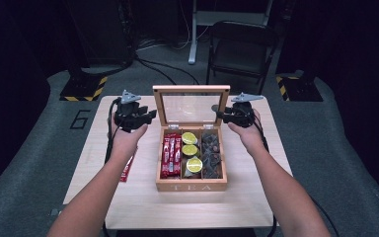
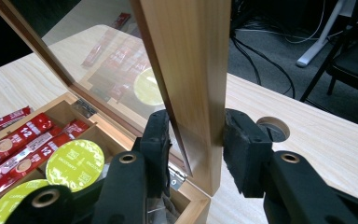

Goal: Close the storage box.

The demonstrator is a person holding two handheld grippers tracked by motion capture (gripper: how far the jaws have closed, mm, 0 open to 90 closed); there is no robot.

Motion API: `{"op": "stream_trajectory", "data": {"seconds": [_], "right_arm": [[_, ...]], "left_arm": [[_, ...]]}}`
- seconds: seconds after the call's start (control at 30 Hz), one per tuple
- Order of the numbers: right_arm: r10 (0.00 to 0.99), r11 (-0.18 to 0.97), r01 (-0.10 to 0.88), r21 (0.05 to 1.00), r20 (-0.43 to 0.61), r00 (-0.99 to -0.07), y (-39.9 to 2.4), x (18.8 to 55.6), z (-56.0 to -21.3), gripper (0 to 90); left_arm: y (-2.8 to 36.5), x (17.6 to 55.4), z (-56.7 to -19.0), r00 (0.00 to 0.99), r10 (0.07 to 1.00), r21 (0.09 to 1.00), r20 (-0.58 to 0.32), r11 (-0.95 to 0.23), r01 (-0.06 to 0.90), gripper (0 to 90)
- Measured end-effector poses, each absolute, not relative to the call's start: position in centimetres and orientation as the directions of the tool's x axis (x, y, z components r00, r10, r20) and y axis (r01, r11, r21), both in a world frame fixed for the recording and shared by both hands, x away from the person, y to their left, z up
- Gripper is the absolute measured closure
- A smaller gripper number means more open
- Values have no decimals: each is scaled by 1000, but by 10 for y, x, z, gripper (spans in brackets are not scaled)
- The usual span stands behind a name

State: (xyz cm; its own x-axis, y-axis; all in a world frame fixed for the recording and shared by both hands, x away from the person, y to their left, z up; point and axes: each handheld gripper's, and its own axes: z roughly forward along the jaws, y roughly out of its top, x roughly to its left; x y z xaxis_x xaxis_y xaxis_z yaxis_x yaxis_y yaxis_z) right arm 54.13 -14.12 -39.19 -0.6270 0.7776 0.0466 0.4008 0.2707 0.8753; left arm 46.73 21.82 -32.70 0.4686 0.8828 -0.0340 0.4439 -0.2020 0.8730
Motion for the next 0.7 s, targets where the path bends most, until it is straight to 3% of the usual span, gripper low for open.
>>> {"op": "stream_trajectory", "data": {"seconds": [0.3,0.7], "right_arm": [[777,254,389,885,53,-627,-144,529,-395,603],[761,241,384,891,72,-645,-149,513,-401,588]], "left_arm": [[202,464,-313,488,873,891,-10,-214,401,583],[205,445,-321,514,858,900,-6,-219,376,619]]}}
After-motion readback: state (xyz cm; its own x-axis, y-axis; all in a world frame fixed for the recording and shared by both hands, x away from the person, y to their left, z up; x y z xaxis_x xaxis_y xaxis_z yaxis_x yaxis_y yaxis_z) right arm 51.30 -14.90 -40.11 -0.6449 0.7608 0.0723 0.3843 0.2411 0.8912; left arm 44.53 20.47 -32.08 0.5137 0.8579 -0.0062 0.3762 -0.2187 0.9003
